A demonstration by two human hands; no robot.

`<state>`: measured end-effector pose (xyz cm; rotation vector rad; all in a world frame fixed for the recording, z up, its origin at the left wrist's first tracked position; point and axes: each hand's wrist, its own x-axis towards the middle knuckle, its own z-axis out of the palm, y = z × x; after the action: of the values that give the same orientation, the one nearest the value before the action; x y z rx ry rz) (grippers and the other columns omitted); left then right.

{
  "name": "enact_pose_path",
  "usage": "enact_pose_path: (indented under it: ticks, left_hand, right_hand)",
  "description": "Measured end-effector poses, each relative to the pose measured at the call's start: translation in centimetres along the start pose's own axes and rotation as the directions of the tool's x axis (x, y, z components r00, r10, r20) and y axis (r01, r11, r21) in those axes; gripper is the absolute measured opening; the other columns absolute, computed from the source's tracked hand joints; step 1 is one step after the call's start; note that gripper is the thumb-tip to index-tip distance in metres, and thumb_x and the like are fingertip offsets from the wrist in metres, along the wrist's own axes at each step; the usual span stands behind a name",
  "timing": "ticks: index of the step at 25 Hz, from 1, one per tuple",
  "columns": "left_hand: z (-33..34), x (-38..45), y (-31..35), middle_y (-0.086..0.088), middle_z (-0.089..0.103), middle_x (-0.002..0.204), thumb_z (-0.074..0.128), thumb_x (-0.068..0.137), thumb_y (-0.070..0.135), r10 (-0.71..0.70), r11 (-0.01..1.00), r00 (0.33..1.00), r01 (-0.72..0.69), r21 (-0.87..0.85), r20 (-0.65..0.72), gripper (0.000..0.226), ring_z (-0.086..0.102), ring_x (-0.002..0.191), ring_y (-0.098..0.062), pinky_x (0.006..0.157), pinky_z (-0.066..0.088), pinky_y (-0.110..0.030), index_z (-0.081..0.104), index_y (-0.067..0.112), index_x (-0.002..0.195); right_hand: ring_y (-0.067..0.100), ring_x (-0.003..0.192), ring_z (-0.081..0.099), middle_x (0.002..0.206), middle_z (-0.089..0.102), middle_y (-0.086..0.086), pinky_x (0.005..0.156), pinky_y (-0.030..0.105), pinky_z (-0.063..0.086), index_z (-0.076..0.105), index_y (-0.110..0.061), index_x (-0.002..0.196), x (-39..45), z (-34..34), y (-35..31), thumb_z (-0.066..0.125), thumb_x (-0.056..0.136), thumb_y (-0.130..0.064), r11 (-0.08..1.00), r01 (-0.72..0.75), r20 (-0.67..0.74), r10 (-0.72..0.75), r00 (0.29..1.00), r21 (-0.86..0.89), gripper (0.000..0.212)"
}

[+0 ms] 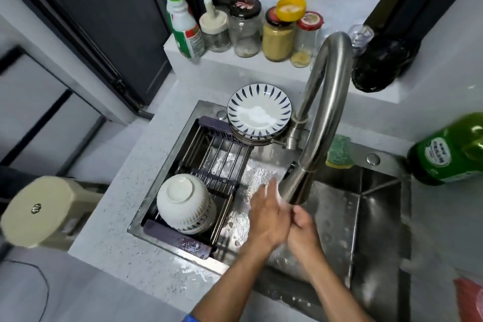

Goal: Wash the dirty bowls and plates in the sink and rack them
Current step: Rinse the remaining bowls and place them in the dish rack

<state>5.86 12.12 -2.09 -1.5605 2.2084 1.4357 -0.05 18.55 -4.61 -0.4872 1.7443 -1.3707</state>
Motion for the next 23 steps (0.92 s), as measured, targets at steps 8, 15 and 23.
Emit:
enact_pose_path:
  ticks: [8,15,23]
  left_hand:
    - [-1.2,1.4,1.9,0.023,0.058,0.103,0.062,0.082,0.059,0.12,0.987,0.992,-0.115,-0.112,0.039,0.047,0.056,0.095,0.014,0.091,0.049,-0.018,0.058,0.026,0.115]
    - [-4.4,4.1,2.4,-0.006,0.066,0.095,0.045,0.102,0.04,-0.17,0.849,0.978,0.207,-0.486,0.119,0.031,0.064,0.089,-0.019,0.075,0.05,-0.03,0.059,0.018,0.086]
    - [-0.7,1.4,0.8,-0.011,0.071,0.089,0.076,0.06,0.057,-0.244,0.522,0.968,0.086,-0.849,-0.052,0.071,0.067,0.082,-0.025,0.078,0.055,-0.037,0.067,0.007,0.109]
  right_hand:
    - [0.015,0.08,0.068,0.066,0.073,-0.003,0.062,0.015,0.051,0.061,-0.008,0.084,0.3,0.0,-1.4,0.069,0.086,-0.013,0.747,-0.147,-0.162,0.324,0.932,0.649,0.01]
    - [0.027,0.086,0.07,0.098,0.074,0.016,0.071,0.037,0.056,0.066,-0.002,0.109,0.4,-1.6,-3.1,0.061,0.073,-0.002,0.693,-0.188,0.075,0.19,0.979,0.696,0.036]
    - [0.014,0.09,0.064,0.101,0.068,0.001,0.082,0.032,0.052,0.062,-0.029,0.112,-0.2,-1.3,-2.0,0.05,0.093,-0.016,0.789,0.274,0.262,-0.148,0.954,-0.55,0.026]
